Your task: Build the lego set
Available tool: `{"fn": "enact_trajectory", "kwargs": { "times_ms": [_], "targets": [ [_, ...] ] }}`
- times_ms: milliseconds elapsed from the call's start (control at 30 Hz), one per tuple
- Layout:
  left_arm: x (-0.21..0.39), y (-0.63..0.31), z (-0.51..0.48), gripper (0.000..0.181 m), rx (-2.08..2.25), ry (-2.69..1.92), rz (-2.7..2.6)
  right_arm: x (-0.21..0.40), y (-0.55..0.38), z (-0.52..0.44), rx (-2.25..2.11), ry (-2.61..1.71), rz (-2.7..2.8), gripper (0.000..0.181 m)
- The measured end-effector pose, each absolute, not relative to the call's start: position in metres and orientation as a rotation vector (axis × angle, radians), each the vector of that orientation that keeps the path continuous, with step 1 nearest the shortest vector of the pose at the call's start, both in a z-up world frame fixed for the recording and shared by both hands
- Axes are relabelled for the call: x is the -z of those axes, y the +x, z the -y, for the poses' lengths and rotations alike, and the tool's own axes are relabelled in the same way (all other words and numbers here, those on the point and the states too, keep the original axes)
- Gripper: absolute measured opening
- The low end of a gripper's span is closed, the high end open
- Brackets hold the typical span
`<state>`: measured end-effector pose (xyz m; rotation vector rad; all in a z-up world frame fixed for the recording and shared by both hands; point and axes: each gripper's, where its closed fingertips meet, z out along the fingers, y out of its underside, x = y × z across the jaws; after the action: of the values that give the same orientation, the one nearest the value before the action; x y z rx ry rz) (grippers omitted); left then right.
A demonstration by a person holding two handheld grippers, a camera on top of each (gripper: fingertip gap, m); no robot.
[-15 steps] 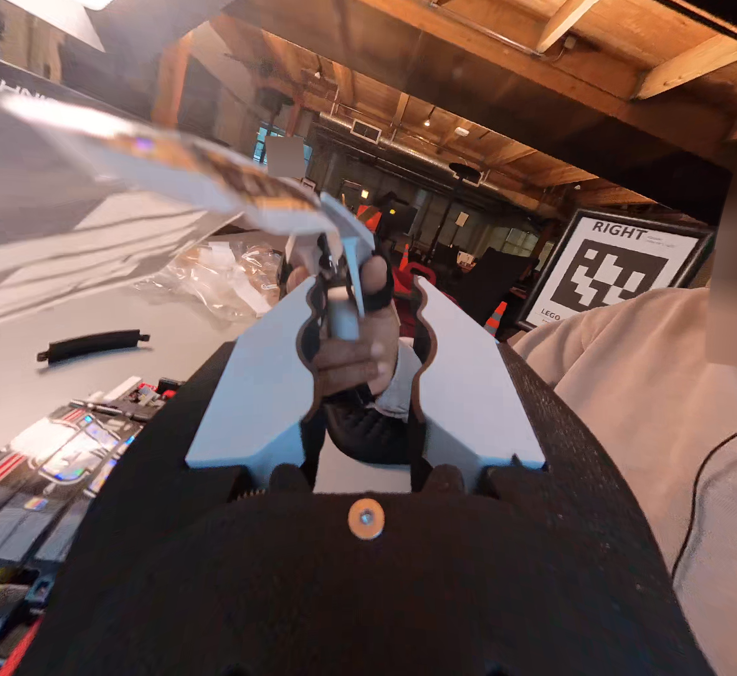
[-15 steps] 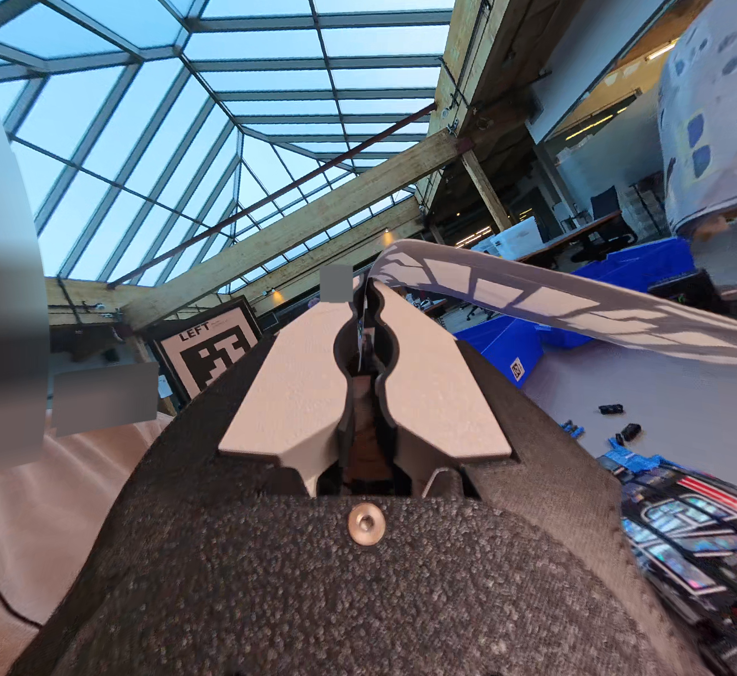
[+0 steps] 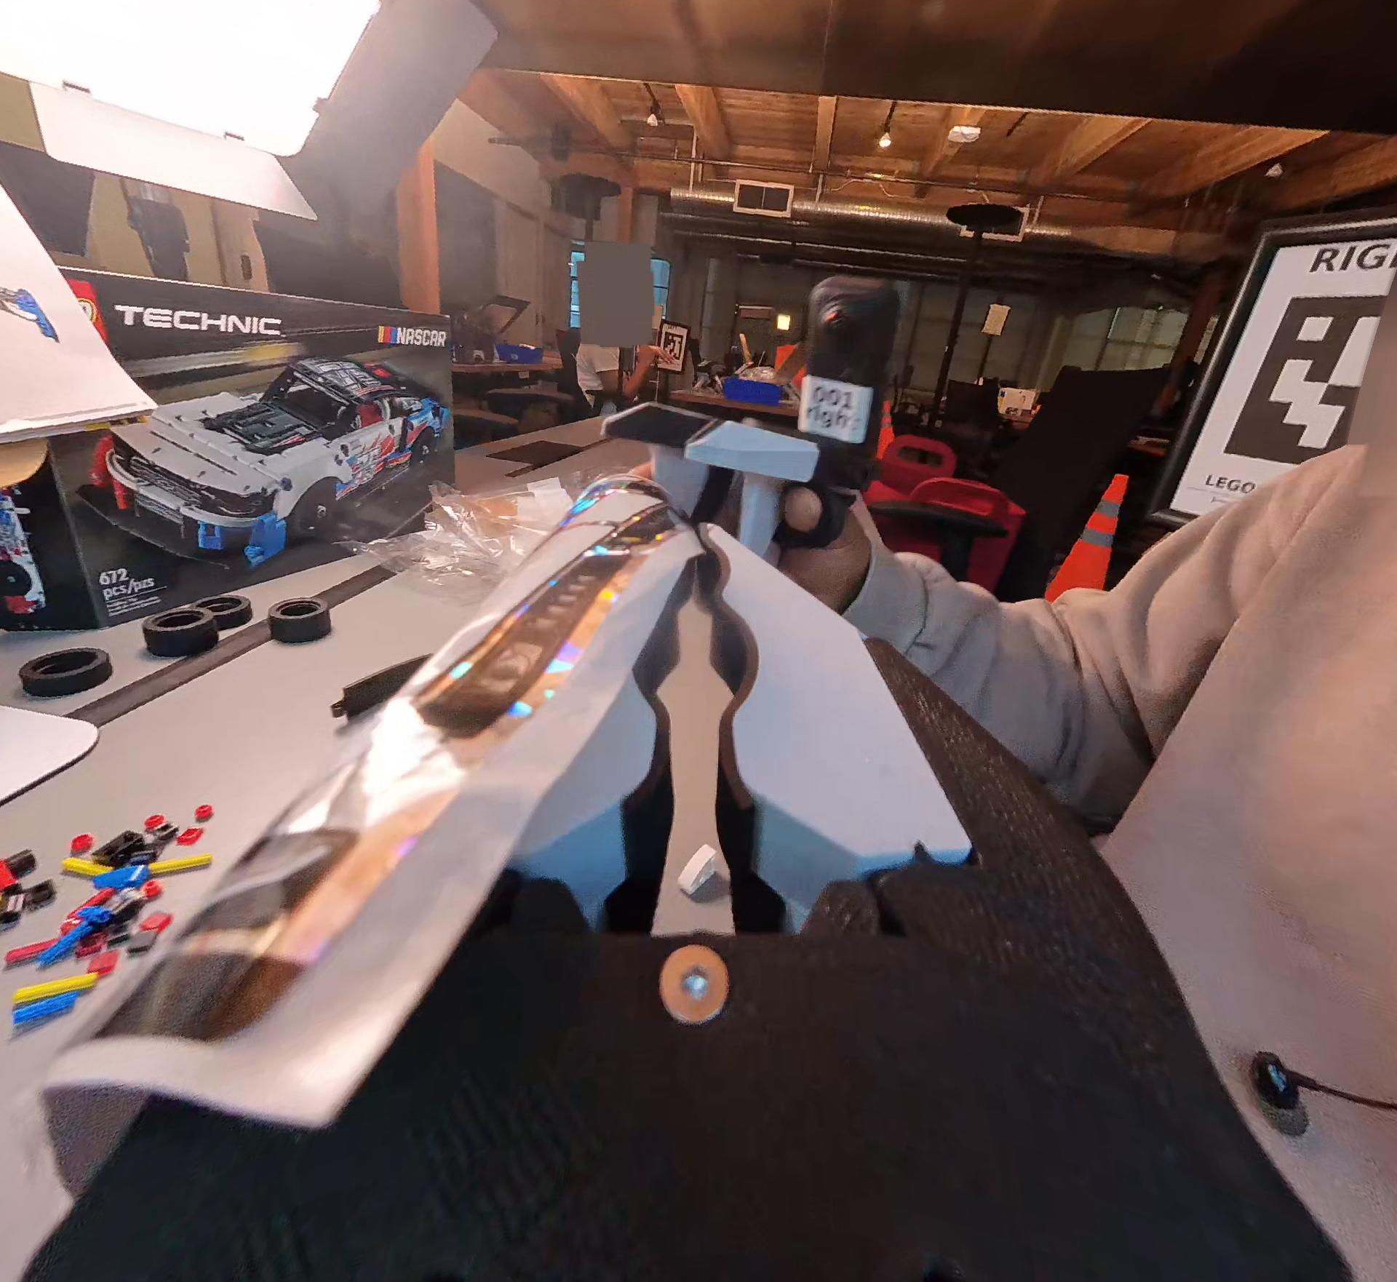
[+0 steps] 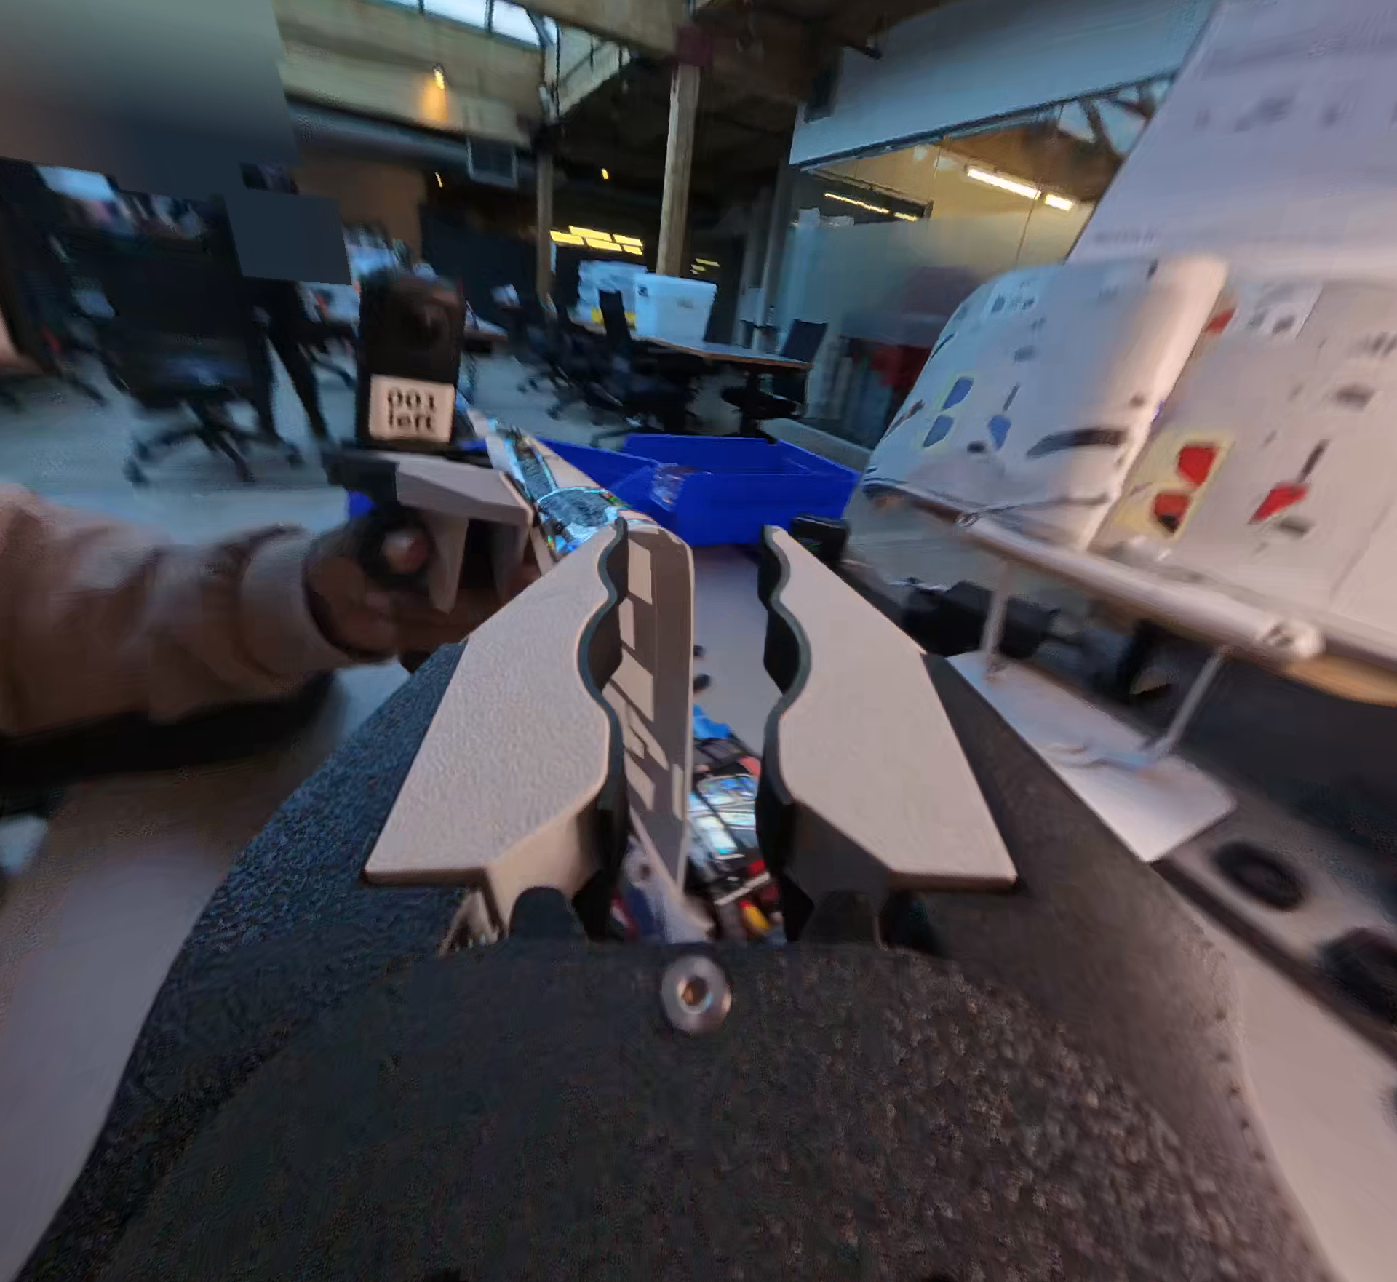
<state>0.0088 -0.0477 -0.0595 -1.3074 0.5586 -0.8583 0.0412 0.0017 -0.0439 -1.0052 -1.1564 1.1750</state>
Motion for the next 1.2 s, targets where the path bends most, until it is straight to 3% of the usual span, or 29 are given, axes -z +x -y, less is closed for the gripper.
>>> {"fn": "enact_trajectory", "kwargs": {
  "times_ms": [200,533,767,1200],
  "targets": [
    [0.072,0.019,0.047,0.000,0.792,-1.327,-0.669,0.066,0.018,0.046,-0.706,-0.695,1.502,0.047],
    [0.083,0.028,0.054,0.000,0.766,-1.310,-0.756,0.099,0.014,0.058,-0.944,-0.802,1.611,0.016],
    [0.083,0.033,0.061,0.000,0.818,-1.279,-0.776,0.098,0.016,0.070,-1.185,-0.841,1.575,0.016],
    [0.083,0.035,0.068,0.000,0.999,-1.277,-0.761,0.109,0.013,0.073,-0.999,-0.810,1.628,0.017]
  ]
}}
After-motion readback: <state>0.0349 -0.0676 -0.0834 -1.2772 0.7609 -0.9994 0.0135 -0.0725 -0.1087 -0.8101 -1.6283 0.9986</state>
